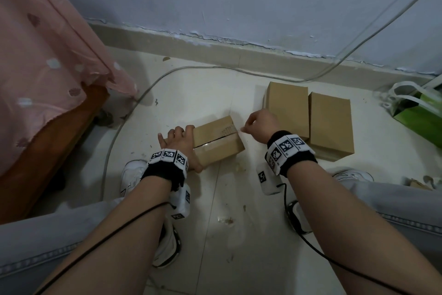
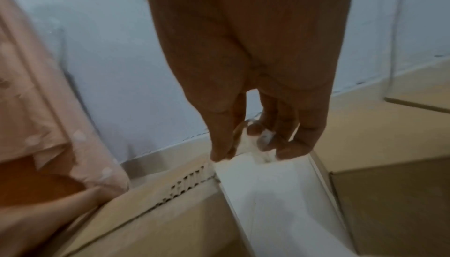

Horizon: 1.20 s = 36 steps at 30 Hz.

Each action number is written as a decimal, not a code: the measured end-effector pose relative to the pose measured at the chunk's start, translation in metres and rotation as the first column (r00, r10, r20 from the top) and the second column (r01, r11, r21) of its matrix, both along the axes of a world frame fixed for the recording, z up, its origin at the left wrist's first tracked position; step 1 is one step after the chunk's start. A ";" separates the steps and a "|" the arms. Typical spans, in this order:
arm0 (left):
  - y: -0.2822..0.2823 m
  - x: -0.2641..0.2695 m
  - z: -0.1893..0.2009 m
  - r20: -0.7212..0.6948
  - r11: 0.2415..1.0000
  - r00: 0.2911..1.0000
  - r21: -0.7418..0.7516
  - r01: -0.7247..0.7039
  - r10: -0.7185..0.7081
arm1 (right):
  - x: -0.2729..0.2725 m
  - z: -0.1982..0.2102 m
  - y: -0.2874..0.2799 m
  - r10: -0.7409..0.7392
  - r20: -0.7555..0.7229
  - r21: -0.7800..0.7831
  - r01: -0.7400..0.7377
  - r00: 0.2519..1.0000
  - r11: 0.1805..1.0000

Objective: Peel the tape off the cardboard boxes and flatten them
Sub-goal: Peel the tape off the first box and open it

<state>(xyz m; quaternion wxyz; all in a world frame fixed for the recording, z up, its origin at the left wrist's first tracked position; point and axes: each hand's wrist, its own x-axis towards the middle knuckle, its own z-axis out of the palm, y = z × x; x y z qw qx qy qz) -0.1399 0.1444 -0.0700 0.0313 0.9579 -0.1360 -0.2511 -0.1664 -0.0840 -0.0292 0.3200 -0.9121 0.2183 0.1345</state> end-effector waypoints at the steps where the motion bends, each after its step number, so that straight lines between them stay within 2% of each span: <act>1: 0.001 0.000 0.000 -0.001 1.000 1.000 -0.008 -0.002 0.002 | -0.002 -0.001 -0.005 -0.056 0.022 0.023 0.056 0.998 0.998; 8: -0.002 0.002 0.008 -0.084 0.998 0.996 -0.064 -0.002 -0.003 | -0.013 0.002 -0.014 -0.251 0.045 0.196 0.238 0.967 0.951; 9: -0.002 0.003 0.010 -0.090 0.997 0.996 -0.080 -0.016 0.009 | -0.013 0.004 -0.010 -0.291 0.021 0.314 0.270 0.957 0.910; 11: 0.000 0.004 0.012 -0.108 0.990 0.993 -0.123 -0.062 0.049 | -0.011 0.011 -0.001 -0.374 -0.054 0.598 0.330 0.926 0.730; 12: 0.002 0.006 0.013 -0.118 0.986 0.991 -0.144 -0.085 0.069 | -0.009 0.016 0.002 -0.385 -0.067 0.672 0.327 0.921 0.665; 13: 0.004 0.007 0.015 -0.125 0.982 0.989 -0.162 -0.102 0.082 | -0.007 0.022 0.004 -0.379 -0.050 0.693 0.305 0.924 0.653; 15: 0.006 0.008 0.020 -0.140 0.980 0.987 -0.174 -0.099 0.075 | 0.000 0.032 0.004 -0.345 -0.010 0.677 0.261 0.939 0.689; 18: -0.004 0.009 0.029 -0.174 0.981 0.985 -0.188 -0.045 0.011 | 0.009 0.046 0.005 -0.250 0.020 0.588 0.190 0.968 0.786; 20: -0.021 0.011 0.038 -0.162 0.959 0.987 -0.283 -0.033 -0.014 | 0.013 0.051 0.012 -0.149 0.037 0.533 0.106 0.988 0.839; 22: -0.039 0.015 0.047 -0.135 0.905 0.991 -0.424 -0.045 -0.014 | 0.015 0.055 0.019 -0.077 0.059 0.489 0.038 0.995 0.872; 24: -0.050 0.019 0.055 -0.102 0.865 0.995 -0.501 -0.036 -0.017 | 0.015 0.057 0.021 -0.070 0.073 0.480 0.027 0.995 0.877; 30: -0.050 0.016 0.061 -0.033 0.857 0.998 -0.514 0.034 -0.059 | 0.011 0.054 0.015 -0.112 -0.002 0.516 0.097 0.994 0.851; 36: -0.042 0.015 0.059 -0.037 0.824 0.998 -0.567 0.027 -0.058 | 0.010 0.047 0.017 -0.147 -0.067 0.563 0.159 0.987 0.811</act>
